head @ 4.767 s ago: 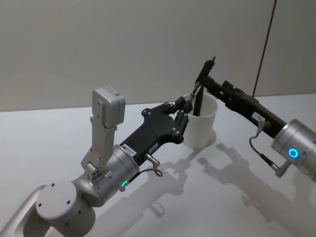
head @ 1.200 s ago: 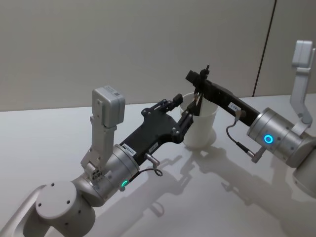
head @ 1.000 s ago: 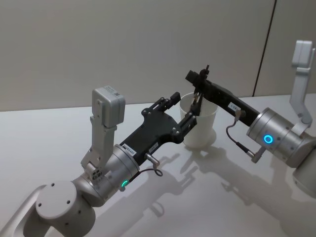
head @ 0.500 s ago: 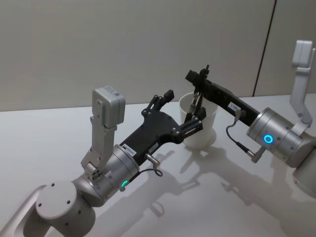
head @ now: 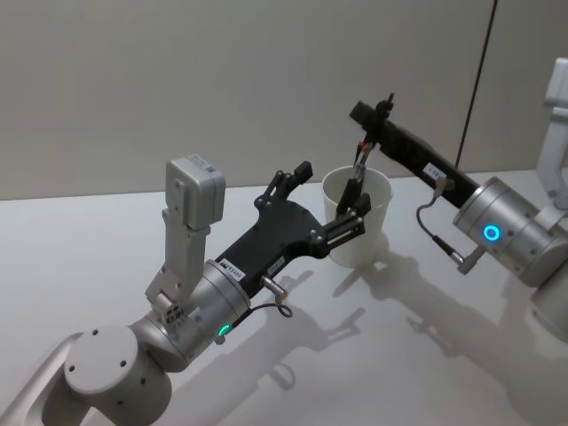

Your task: Place the pen into the pen holder.

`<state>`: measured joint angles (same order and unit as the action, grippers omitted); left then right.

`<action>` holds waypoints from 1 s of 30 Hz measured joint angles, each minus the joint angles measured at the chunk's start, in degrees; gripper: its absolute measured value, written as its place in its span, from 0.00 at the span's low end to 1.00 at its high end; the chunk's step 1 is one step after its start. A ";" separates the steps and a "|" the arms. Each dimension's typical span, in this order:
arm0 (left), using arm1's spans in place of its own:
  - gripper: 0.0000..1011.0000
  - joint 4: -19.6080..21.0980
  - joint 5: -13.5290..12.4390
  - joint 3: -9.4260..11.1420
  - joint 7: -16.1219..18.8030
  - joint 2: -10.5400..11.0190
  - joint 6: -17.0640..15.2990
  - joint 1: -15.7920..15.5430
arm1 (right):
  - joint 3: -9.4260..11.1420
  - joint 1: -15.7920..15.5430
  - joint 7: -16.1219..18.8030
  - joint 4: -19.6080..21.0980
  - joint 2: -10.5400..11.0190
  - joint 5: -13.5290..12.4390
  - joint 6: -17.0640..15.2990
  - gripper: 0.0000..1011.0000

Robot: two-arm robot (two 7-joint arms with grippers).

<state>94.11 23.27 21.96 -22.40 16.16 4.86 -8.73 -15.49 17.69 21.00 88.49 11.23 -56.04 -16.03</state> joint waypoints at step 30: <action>0.99 0.00 0.01 0.00 0.00 0.00 0.00 0.00 | 1.80 5.48 0.73 -5.60 0.21 1.09 4.57 0.15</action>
<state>94.11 23.28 21.95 -22.40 16.16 4.87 -8.73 -13.69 23.17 21.72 82.89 11.45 -54.95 -11.46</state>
